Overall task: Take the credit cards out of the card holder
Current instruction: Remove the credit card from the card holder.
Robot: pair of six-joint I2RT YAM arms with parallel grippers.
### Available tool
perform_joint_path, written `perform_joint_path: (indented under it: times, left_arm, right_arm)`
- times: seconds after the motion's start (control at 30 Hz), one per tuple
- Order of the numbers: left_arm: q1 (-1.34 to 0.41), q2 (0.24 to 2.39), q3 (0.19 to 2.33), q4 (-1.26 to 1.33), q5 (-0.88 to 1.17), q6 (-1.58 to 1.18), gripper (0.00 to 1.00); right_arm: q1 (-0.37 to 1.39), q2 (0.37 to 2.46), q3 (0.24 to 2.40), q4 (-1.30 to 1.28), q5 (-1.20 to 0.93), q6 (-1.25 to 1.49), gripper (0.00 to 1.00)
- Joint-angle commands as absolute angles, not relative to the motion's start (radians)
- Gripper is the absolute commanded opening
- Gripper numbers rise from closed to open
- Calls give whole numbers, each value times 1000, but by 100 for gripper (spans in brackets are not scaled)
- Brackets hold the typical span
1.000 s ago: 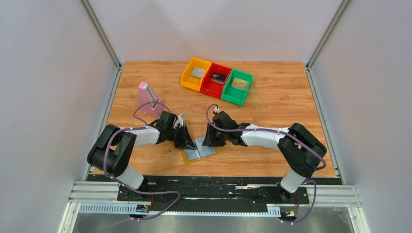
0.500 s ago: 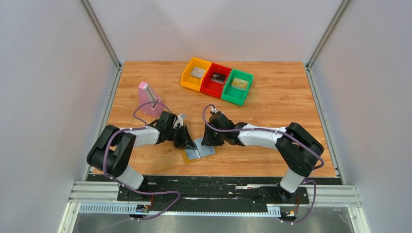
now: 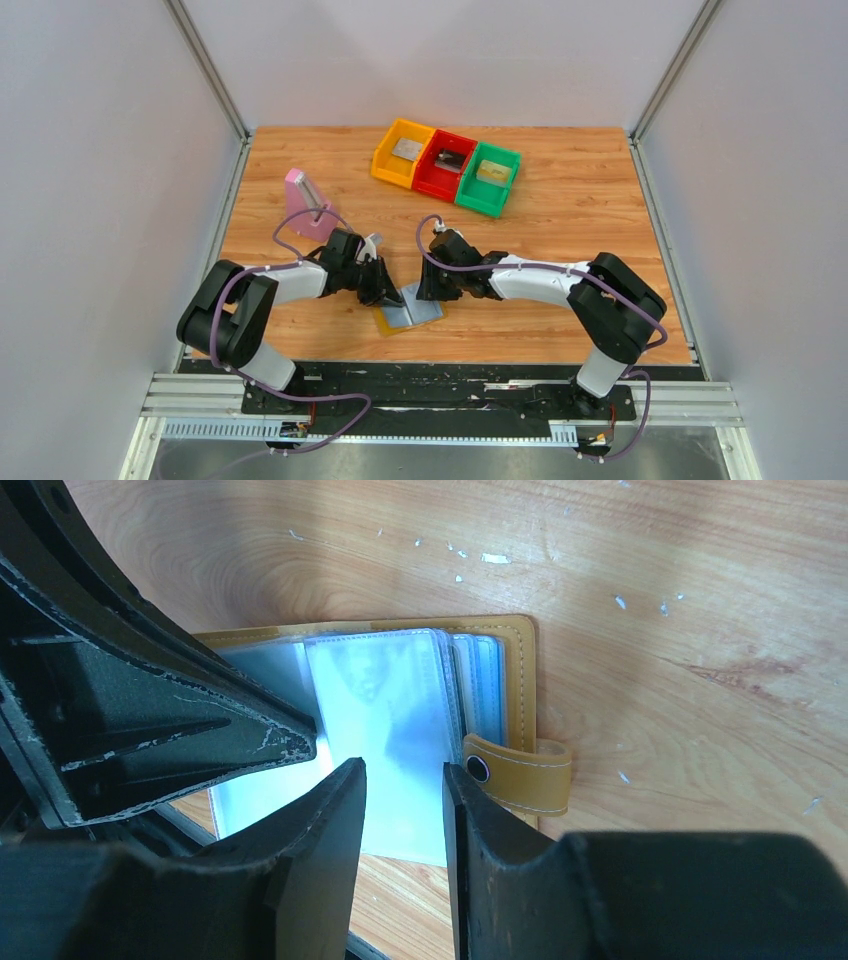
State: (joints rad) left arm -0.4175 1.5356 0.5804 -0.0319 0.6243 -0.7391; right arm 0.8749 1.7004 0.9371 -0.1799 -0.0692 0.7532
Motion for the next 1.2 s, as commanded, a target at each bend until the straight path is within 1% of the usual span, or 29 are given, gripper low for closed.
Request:
perform_joint_path:
  times: [0.0, 0.2, 0.4, 0.67, 0.77, 0.93, 1.17]
  left_arm:
    - [-424, 1503, 572, -20, 623, -739, 17]
    - [-423, 1517, 571, -17, 612, -733, 17]
    - [-423, 1521, 567, -29, 575, -711, 17]
    - [-423, 1537, 572, -28, 576, -698, 16]
    - [-423, 1532, 572, -28, 577, -698, 16]
    - [-423, 1532, 579, -37, 573, -690, 16]
    - [-424, 1527, 587, -50, 569, -683, 16]
  right_arm:
    - [880, 1726, 964, -198, -41, 730, 35]
    - [882, 1750, 983, -220, -41, 707, 34]
    - [882, 1788, 988, -165, -174, 720, 34]
    - [849, 1721, 955, -81, -294, 747, 35]
    - [841, 1694, 947, -85, -274, 744, 35]
    - [839, 1655, 951, -136, -183, 723, 35]
    - [840, 1660, 959, -169, -140, 713, 36]
